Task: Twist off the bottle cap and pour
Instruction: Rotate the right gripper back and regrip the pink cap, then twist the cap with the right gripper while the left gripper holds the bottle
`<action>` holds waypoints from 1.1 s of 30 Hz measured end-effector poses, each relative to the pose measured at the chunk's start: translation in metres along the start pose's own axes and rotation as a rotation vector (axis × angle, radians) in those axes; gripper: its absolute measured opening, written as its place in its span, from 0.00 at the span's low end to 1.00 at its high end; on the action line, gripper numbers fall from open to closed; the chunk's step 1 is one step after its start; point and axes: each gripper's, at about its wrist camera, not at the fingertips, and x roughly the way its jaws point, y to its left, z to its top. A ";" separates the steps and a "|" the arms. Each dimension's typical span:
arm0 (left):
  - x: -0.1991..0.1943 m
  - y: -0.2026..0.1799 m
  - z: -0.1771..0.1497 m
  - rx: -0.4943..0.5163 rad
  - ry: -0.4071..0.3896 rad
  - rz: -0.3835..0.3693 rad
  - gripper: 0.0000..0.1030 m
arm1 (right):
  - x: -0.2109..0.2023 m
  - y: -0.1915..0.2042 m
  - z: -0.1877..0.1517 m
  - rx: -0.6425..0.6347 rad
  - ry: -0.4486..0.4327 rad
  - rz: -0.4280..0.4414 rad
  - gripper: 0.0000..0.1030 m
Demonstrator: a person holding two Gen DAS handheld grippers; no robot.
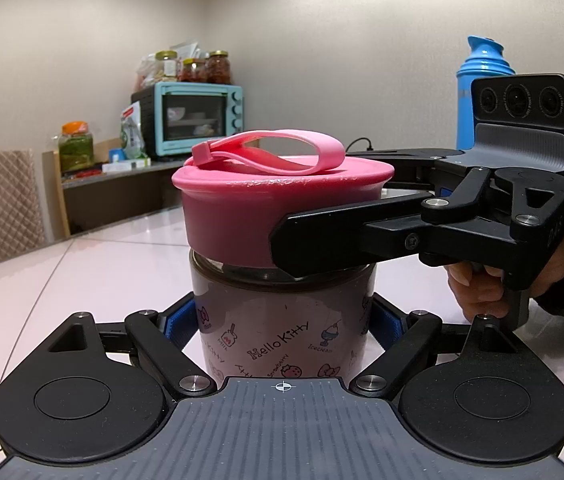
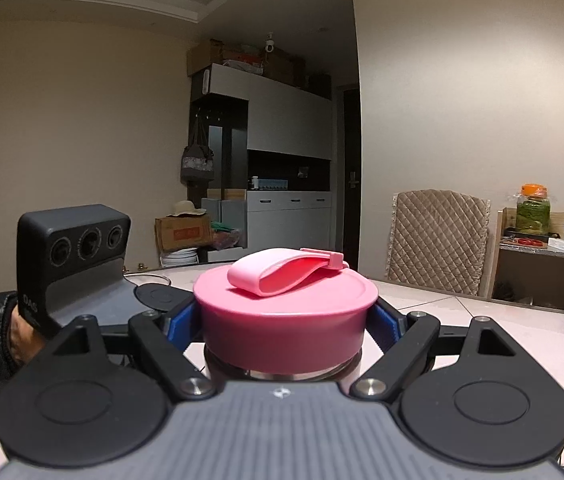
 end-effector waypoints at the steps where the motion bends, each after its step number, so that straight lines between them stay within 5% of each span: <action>1: 0.000 0.000 0.000 0.000 0.000 0.000 0.87 | -0.001 0.002 0.000 0.000 -0.001 -0.001 0.83; 7: 0.000 0.001 0.000 0.000 0.000 0.000 0.87 | -0.002 0.005 0.002 0.003 0.007 -0.015 0.84; 12: 0.000 0.001 0.000 0.000 0.000 -0.002 0.87 | -0.006 0.012 0.005 0.006 0.026 -0.067 0.96; 33: 0.000 0.001 0.000 0.000 0.000 -0.002 0.87 | 0.003 0.060 0.009 0.050 0.035 -0.430 1.00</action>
